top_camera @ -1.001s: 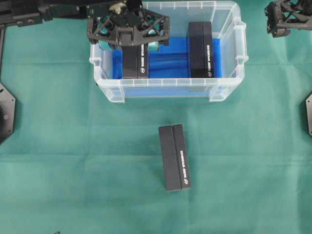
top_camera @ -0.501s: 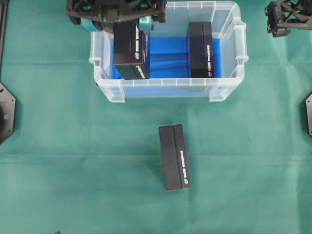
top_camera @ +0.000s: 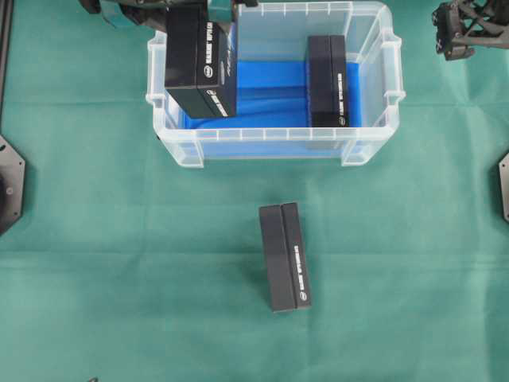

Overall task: Take out the box from the case.
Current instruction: 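Lift the left box up out of the case with the left gripper, then carry the box forward and left of the first box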

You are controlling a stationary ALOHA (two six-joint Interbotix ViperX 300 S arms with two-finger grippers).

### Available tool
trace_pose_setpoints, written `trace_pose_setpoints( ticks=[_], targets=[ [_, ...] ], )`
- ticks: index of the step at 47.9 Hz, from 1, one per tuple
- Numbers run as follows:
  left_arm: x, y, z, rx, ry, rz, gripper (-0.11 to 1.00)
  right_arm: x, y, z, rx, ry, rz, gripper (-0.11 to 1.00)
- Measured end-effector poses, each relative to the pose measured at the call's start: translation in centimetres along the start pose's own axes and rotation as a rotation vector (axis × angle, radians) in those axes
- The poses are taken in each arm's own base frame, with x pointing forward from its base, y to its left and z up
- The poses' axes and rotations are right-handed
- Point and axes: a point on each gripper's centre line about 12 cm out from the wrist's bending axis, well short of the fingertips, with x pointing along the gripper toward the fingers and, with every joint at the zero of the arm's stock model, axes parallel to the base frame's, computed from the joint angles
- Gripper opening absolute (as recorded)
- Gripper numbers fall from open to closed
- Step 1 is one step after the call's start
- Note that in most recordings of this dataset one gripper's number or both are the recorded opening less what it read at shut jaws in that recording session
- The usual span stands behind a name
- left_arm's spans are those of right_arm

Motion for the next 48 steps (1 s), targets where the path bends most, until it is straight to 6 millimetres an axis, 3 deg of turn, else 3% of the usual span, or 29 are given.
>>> trace_pose_setpoints(
  ticks=[48],
  targets=[
    [0.1, 0.09, 0.09, 0.007, -0.001, 0.013, 0.6, 0.0, 0.05, 0.03, 0.0, -0.002, 0.004, 0.94]
  ],
)
